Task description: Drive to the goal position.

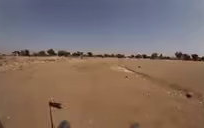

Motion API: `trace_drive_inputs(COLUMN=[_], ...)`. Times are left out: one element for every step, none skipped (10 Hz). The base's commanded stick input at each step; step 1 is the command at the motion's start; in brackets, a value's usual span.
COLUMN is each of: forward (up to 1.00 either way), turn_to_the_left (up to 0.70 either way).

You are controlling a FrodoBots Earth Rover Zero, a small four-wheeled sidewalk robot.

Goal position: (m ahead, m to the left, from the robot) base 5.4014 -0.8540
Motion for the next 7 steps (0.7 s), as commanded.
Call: trace_drive_inputs(forward=[0.5, 0.5, 0.5, 0.5, 0.5, 0.5, 0.5], turn_to_the_left=[0.34, 0.2, 0.05, 0.0, 0.0, 0.0, 0.0])
